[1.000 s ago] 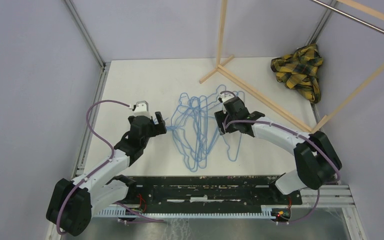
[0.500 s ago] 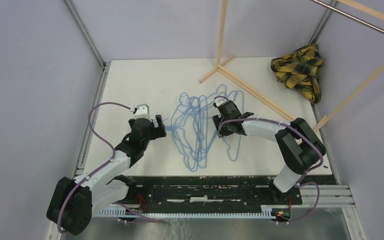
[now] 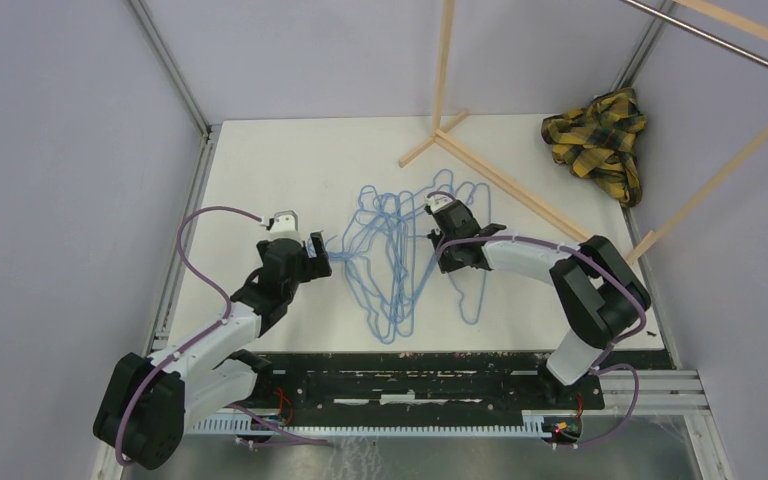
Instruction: Organize the hangers
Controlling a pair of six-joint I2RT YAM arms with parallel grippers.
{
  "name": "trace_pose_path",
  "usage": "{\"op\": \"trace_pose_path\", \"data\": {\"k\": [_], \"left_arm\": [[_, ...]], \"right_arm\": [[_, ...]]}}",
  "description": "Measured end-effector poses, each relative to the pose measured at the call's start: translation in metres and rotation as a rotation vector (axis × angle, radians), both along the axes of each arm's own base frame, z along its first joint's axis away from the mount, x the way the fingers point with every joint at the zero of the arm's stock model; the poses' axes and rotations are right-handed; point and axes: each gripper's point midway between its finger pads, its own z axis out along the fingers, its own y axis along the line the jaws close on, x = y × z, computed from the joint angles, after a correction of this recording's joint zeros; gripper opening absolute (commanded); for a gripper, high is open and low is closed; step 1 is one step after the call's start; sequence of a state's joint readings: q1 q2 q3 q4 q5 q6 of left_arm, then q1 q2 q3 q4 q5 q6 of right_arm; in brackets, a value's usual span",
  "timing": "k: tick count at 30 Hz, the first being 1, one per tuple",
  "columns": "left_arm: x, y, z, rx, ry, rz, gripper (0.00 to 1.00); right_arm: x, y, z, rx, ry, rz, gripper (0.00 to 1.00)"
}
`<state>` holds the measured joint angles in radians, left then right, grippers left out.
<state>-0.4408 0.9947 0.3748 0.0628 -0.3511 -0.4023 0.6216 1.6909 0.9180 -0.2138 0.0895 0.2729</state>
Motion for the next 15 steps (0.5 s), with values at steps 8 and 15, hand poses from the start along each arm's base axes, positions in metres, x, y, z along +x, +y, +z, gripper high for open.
{"op": "trace_pose_path", "data": {"k": [8,15], "left_arm": [[-0.002,0.003,-0.004,0.009,0.006,0.008,0.99],[-0.002,0.002,-0.005,0.004,0.008,0.01,0.99]], "right_arm": [[-0.022,-0.01,0.082,0.122,-0.096,-0.026,0.01],[-0.03,-0.03,0.219,0.327,-0.414,-0.103,0.01]]}}
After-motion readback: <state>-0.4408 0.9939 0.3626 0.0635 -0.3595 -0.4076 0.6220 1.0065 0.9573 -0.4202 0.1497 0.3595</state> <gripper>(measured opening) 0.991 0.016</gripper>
